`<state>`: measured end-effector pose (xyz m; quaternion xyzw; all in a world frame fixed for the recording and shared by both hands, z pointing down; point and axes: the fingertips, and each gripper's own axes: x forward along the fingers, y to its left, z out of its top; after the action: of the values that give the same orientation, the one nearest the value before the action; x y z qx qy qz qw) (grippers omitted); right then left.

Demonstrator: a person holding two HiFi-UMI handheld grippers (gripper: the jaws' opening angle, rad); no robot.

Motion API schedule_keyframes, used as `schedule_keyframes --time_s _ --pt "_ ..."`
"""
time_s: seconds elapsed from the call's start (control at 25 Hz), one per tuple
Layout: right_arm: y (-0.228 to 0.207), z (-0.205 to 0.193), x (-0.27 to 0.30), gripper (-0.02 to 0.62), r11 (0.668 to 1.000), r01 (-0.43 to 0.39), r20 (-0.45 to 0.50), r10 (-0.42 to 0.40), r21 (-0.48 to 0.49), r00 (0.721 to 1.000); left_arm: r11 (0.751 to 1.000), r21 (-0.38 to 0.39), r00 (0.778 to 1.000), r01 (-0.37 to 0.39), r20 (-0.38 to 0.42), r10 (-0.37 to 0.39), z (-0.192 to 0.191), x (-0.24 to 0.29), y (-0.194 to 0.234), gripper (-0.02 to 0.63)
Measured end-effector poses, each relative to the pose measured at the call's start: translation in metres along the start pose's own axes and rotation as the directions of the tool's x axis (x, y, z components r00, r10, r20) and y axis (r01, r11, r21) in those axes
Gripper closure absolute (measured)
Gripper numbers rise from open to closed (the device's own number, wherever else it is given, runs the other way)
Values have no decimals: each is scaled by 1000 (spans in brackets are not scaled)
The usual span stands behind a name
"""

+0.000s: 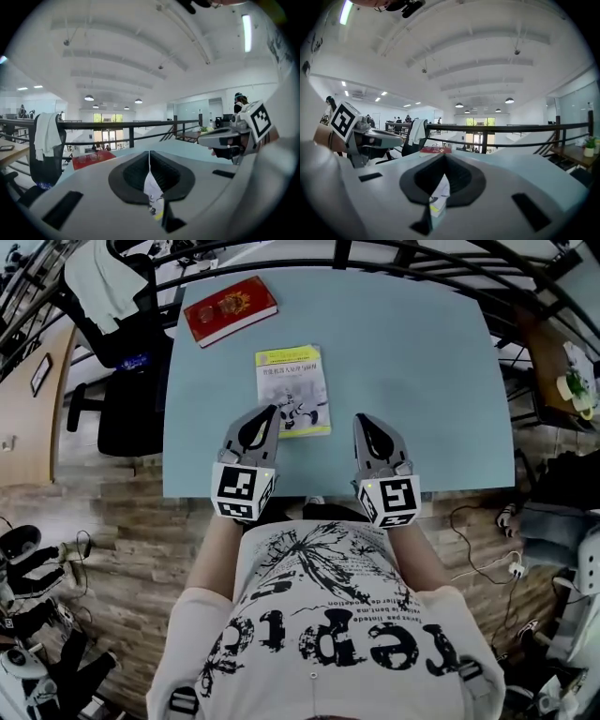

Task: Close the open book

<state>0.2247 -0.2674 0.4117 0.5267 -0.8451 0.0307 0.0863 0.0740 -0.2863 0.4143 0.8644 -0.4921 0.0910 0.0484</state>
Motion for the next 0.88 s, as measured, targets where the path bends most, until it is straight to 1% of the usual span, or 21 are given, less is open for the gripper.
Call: schedule_keyframes --time_s 0.08,0.16,0.28,0.4,0.56,0.72,0.88 --pt "4 11 -2 586 1000 -3 28 4 -12 1000 999 30 997 -25 68 23 22 -11 3 584" --pt "8 21 -3 586 1000 -1 44 2 -13 999 998 45 993 -38 116 32 39 -23 2 584" --pt "13 31 -4 586 1000 0 57 0 -8 998 998 51 986 -42 166 33 56 -37 0 586" --pt "17 37 -3 586 1000 2 68 0 -24 998 997 60 978 -49 206 36 67 -46 -2 586" --pt "19 39 -4 586 1000 -8 78 11 -30 997 998 50 976 -37 218 26 67 -50 -5 586" --pt "19 39 -4 586 1000 -15 82 17 -21 996 998 47 978 -45 207 35 66 -50 -3 586" --pt "19 42 -4 586 999 -19 88 23 -43 996 998 29 979 -51 200 45 66 -50 0 586"
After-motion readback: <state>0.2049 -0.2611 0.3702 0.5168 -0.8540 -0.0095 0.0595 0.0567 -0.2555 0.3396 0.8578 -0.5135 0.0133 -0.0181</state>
